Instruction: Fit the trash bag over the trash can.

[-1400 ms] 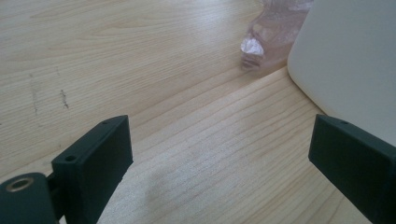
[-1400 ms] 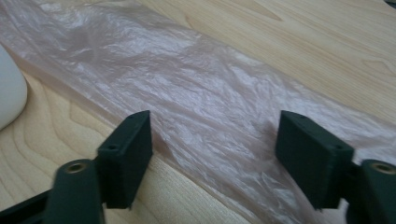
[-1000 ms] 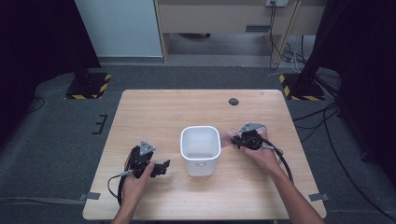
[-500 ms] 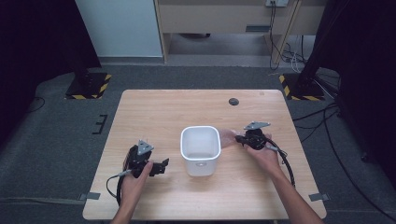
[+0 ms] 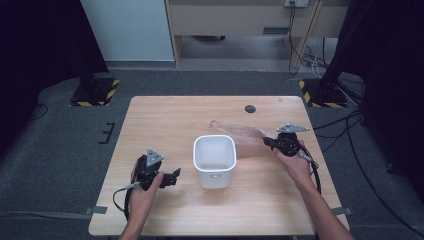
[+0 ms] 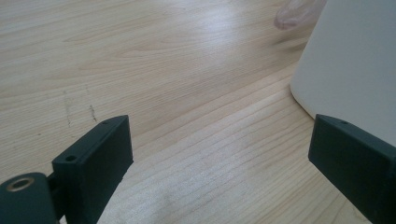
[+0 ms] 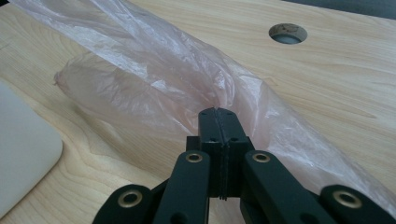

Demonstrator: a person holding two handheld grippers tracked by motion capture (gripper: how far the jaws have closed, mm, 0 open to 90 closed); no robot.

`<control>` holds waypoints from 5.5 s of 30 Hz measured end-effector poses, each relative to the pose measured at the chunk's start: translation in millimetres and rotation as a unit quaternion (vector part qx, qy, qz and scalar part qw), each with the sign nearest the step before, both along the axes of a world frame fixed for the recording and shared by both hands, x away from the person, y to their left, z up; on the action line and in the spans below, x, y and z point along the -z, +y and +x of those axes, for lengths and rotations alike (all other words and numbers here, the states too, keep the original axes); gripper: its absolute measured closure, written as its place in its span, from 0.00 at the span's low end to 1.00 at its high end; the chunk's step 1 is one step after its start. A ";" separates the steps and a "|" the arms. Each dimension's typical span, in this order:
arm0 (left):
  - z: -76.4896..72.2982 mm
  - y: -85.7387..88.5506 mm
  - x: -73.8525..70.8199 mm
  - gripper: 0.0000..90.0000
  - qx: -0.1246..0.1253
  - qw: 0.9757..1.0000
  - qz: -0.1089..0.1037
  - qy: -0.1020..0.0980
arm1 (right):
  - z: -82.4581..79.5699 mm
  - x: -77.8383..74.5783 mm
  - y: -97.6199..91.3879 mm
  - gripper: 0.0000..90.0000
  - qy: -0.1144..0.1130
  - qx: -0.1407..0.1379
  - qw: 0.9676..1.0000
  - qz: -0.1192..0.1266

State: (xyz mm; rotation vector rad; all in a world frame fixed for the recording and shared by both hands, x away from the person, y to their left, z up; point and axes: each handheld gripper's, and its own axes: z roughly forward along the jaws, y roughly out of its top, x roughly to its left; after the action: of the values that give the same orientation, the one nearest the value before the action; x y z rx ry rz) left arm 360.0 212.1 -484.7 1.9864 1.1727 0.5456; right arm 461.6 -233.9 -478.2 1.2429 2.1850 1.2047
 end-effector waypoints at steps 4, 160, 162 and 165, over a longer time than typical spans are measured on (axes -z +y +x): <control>-0.8 -0.2 -1.0 0.06 0.000 1.000 -0.002 -0.001 | -2.9 -3.6 -1.7 1.00 -0.003 0.002 1.000 0.005; -57.3 22.8 -63.9 0.98 0.076 0.986 -0.110 -0.099 | -93.9 -96.1 114.5 0.69 -0.088 -0.176 0.978 0.068; -57.2 27.0 -62.7 0.98 0.071 0.986 -0.111 -0.099 | -93.8 -98.6 112.1 0.68 -0.091 -0.174 0.978 0.069; -57.8 33.5 -62.2 0.98 0.066 0.986 -0.114 -0.101 | -93.2 -101.8 108.2 0.68 -0.095 -0.171 0.978 0.073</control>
State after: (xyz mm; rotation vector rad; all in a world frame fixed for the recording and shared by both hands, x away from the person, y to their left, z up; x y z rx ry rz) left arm 302.2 245.5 -422.5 1.7539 0.9270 0.5078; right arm 368.4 -125.7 -376.4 0.7785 2.2589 1.5722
